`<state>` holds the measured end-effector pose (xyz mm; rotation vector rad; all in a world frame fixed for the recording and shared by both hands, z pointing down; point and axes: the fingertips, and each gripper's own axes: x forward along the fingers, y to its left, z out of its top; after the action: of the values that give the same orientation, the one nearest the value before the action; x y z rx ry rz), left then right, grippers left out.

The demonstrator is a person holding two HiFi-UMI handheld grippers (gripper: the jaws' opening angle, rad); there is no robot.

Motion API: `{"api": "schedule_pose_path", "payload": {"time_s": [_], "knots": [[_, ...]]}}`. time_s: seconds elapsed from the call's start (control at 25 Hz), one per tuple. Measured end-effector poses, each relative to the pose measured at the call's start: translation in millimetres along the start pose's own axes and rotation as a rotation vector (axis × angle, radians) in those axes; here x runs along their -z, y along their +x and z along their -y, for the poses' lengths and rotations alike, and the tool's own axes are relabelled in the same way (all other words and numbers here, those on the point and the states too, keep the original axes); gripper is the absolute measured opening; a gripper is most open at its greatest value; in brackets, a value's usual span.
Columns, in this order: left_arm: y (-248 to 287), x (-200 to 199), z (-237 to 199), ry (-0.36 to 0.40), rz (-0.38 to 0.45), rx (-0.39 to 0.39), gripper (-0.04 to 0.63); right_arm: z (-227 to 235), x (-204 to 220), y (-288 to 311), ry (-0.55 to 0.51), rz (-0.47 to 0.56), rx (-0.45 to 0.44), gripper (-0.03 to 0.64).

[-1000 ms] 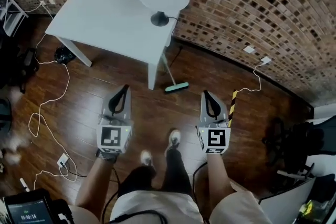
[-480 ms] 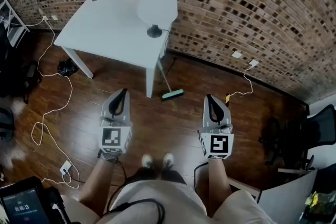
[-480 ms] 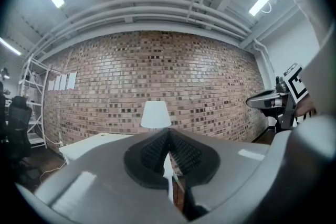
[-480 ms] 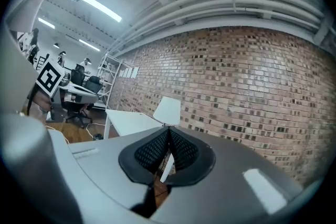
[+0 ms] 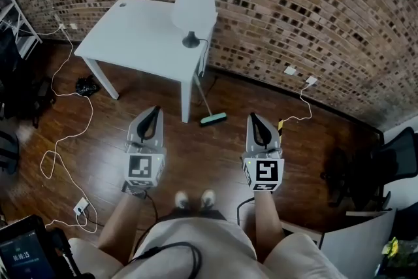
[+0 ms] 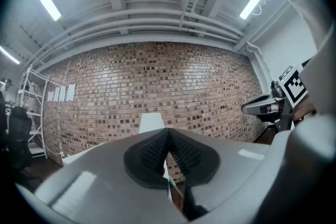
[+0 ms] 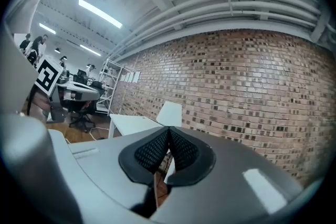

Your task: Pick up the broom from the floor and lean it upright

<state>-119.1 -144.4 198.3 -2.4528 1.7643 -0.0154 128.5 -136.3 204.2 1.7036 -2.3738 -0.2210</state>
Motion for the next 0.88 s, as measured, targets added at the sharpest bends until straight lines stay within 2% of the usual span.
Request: {"api": "schedule_pose_path", "payload": {"time_s": [0.28, 0.44, 0.52, 0.88], "knots": [[-23, -5, 3, 0.007, 0.002, 0.004, 0.002, -3, -3, -19, -0.008, -0.004, -0.002, 0.012], [-31, 6, 1, 0.026, -0.018, 0.013, 0.002, -2, -11, -31, -0.005, 0.011, 0.019, 0.014], [-38, 11, 1, 0.012, -0.031, 0.003, 0.002, -5, -9, -40, 0.002, 0.005, 0.016, 0.014], [-80, 19, 35, 0.031, -0.065, 0.005, 0.002, 6, -2, -90, 0.041, 0.024, 0.051, 0.014]]}}
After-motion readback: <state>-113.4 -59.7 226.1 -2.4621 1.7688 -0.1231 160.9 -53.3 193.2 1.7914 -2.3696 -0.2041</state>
